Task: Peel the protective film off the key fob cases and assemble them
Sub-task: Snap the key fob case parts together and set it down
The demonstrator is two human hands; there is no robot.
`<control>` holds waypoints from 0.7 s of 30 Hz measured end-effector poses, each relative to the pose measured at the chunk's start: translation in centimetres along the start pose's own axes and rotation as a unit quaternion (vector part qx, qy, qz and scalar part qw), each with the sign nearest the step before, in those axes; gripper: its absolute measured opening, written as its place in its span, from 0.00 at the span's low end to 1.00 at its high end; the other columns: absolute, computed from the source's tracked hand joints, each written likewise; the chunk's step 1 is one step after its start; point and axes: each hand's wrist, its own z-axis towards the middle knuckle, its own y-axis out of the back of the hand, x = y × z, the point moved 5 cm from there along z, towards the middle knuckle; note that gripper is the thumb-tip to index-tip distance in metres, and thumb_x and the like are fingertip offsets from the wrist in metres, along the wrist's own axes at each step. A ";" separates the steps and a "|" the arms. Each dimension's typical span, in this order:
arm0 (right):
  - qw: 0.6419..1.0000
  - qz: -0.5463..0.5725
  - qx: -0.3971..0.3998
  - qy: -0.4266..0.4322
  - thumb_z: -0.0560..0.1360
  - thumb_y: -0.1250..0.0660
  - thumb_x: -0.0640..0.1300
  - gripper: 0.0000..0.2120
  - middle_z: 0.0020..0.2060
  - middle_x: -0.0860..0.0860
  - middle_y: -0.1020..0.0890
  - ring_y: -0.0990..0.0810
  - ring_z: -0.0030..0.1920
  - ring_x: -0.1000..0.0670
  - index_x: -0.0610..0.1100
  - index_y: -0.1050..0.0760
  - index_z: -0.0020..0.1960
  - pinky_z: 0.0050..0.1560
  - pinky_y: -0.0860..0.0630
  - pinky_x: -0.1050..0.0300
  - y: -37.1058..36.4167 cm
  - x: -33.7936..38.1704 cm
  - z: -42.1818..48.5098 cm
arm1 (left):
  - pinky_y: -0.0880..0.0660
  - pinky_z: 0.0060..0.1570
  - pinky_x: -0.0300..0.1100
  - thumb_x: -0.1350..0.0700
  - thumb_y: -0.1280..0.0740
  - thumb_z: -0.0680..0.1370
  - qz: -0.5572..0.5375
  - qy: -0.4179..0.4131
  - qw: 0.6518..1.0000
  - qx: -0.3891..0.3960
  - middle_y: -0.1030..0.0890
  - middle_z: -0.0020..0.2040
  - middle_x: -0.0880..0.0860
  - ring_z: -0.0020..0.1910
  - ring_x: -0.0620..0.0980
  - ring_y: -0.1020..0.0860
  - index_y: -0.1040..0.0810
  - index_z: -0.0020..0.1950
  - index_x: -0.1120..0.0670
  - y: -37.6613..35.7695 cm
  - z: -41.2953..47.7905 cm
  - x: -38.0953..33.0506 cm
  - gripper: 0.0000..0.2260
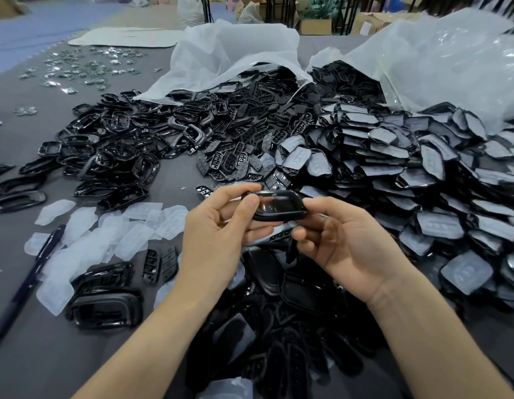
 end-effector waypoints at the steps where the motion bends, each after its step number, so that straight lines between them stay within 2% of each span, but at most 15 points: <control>1: 1.000 0.009 0.009 -0.003 0.72 0.36 0.41 0.07 0.32 0.47 0.21 0.24 0.26 0.53 0.38 0.22 0.43 0.25 0.28 0.64 -0.2 -0.1 0.0 | 0.21 0.36 0.34 0.62 0.36 0.78 0.011 -0.007 1.000 -0.006 0.14 0.41 0.52 0.38 0.50 0.15 0.20 0.52 0.57 0.1 0.0 0.0 0.06; 4: 0.999 0.020 0.045 0.012 0.70 0.35 0.45 0.10 0.33 0.48 0.18 0.19 0.31 0.52 0.43 0.16 0.37 0.30 0.23 0.64 -0.7 -0.3 0.0 | 0.21 0.38 0.34 0.62 0.36 0.78 0.020 -0.020 1.000 -0.009 0.14 0.41 0.52 0.38 0.50 0.15 0.20 0.52 0.58 0.1 -0.1 0.0 0.06; 7: 0.997 0.007 0.062 0.045 0.66 0.30 0.46 0.07 0.37 0.48 0.16 0.17 0.35 0.52 0.44 0.18 0.40 0.34 0.22 0.63 -0.9 -0.2 0.0 | 0.21 0.39 0.35 0.61 0.35 0.77 0.024 -0.030 0.999 -0.011 0.14 0.41 0.52 0.38 0.49 0.15 0.20 0.52 0.58 0.0 -0.1 0.0 0.06; 11: 0.995 0.000 0.028 0.093 0.60 0.28 0.40 0.04 0.34 0.48 0.18 0.19 0.32 0.53 0.44 0.21 0.35 0.32 0.23 0.64 -0.5 -0.1 0.2 | 0.21 0.40 0.34 0.57 0.33 0.74 0.031 -0.041 0.999 -0.015 0.14 0.41 0.52 0.39 0.50 0.15 0.20 0.52 0.57 0.0 -0.1 -0.2 0.09; 13: 0.994 -0.007 -0.001 0.111 0.60 0.28 0.39 0.06 0.31 0.49 0.20 0.22 0.30 0.55 0.43 0.22 0.36 0.31 0.24 0.65 -0.2 0.1 0.3 | 0.21 0.40 0.34 0.56 0.32 0.71 0.032 -0.042 0.999 -0.014 0.15 0.39 0.50 0.39 0.47 0.16 0.20 0.51 0.56 -0.1 -0.1 -0.2 0.10; 16: 0.993 -0.007 -0.031 0.117 0.62 0.29 0.38 0.08 0.31 0.50 0.20 0.24 0.28 0.56 0.42 0.23 0.40 0.29 0.25 0.66 0.2 0.3 0.2 | 0.21 0.42 0.35 0.58 0.30 0.70 0.029 -0.029 0.999 0.001 0.15 0.40 0.52 0.40 0.47 0.16 0.20 0.51 0.54 -0.3 -0.1 0.1 0.10; 19: 0.989 -0.038 -0.056 0.134 0.69 0.30 0.33 0.07 0.30 0.51 0.20 0.25 0.27 0.56 0.43 0.24 0.44 0.28 0.27 0.66 0.5 0.4 0.1 | 0.21 0.42 0.36 0.64 0.30 0.73 0.037 -0.020 0.999 0.009 0.16 0.41 0.58 0.41 0.50 0.19 0.19 0.49 0.52 -0.3 -0.1 0.3 0.09; 21: 0.983 -0.072 -0.063 0.154 0.70 0.30 0.34 0.07 0.30 0.51 0.21 0.25 0.27 0.56 0.43 0.23 0.45 0.29 0.27 0.65 0.5 0.6 0.1 | 0.21 0.41 0.36 0.65 0.30 0.74 0.045 -0.015 0.999 0.009 0.19 0.39 0.62 0.41 0.51 0.20 0.18 0.48 0.50 -0.2 0.0 0.3 0.10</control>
